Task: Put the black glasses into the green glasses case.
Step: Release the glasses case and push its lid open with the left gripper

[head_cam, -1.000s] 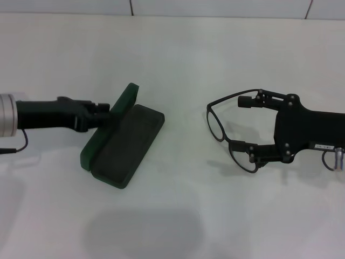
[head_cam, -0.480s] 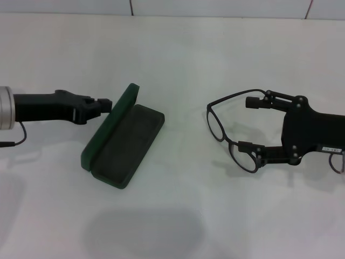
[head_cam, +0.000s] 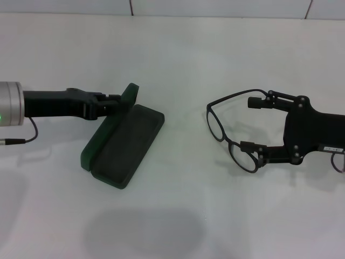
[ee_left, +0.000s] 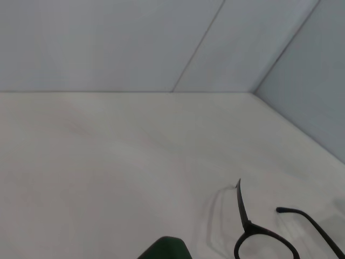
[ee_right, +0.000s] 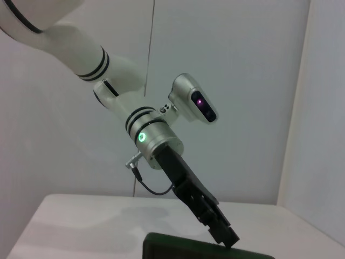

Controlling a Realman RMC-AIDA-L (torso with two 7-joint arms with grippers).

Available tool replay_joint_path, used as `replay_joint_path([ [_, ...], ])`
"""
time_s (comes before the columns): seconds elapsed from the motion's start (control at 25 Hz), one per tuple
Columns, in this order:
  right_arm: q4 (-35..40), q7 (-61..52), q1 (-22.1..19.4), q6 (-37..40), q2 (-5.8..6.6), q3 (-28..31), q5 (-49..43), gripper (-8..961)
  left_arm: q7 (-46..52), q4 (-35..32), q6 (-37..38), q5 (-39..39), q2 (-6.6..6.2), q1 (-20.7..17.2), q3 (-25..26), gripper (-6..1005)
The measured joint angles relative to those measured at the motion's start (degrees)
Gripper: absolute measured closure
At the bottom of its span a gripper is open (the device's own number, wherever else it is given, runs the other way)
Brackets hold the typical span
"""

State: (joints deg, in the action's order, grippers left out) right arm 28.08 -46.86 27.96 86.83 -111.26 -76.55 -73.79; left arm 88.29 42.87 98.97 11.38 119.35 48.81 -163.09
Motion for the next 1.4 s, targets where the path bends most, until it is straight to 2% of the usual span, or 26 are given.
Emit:
replay_joint_path([
  [0.32,-0.32,0.09,0.22,-0.29,0.34,0.0,-0.17,111,-1.04,0.09,-0.44,0.29,0.13,-0.05,0.0,613],
  [0.52,-0.39,0.11,0.09,-0.7,0.53,-0.01,-0.26,112,-2.34,0.05,0.35,2.71,0.08,-0.47,0.04,412],
  [0.88,-0.4,1.01,-0.1,-0.81,0.81,0.0,-0.58,111,-4.89,-0.08,1.07,1.95,0.23,-1.19,0.05,392],
  [1.4,-0.49,1.88,-0.11,-1.53,0.73,-0.01,-1.46,112,-5.13,-2.22,-4.74,0.35,0.45,-1.93,0.05,364],
])
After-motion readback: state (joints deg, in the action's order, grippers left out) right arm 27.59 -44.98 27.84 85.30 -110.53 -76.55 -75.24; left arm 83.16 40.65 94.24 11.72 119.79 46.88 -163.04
